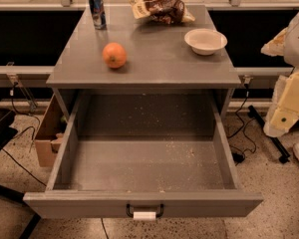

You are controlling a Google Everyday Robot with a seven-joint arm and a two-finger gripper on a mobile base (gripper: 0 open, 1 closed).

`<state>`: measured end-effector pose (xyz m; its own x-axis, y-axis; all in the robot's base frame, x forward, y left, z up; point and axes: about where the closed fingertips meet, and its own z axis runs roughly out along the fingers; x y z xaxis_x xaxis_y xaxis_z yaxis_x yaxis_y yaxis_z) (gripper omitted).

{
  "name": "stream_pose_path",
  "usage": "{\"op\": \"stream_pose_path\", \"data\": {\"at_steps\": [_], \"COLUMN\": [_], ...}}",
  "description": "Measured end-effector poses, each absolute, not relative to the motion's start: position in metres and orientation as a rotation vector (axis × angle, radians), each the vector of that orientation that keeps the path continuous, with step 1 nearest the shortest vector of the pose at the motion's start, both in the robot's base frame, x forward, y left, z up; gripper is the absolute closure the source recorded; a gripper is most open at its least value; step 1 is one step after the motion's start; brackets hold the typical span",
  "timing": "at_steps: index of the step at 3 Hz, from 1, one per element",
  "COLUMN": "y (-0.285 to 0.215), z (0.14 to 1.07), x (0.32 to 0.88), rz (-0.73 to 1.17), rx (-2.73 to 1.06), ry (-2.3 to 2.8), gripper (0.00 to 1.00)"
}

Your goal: Place orange into top drawer

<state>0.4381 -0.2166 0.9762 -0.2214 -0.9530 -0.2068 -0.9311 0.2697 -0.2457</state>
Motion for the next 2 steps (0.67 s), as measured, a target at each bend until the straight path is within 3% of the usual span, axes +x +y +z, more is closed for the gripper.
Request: {"op": "stream_pose_path", "data": {"at_steps": [2], "y": [-0.212], "z": [0.966], "x": [0.451], "rz": [-0.09], "rx": [-1.667], "ry": [2.201], "gripper": [0.0]}}
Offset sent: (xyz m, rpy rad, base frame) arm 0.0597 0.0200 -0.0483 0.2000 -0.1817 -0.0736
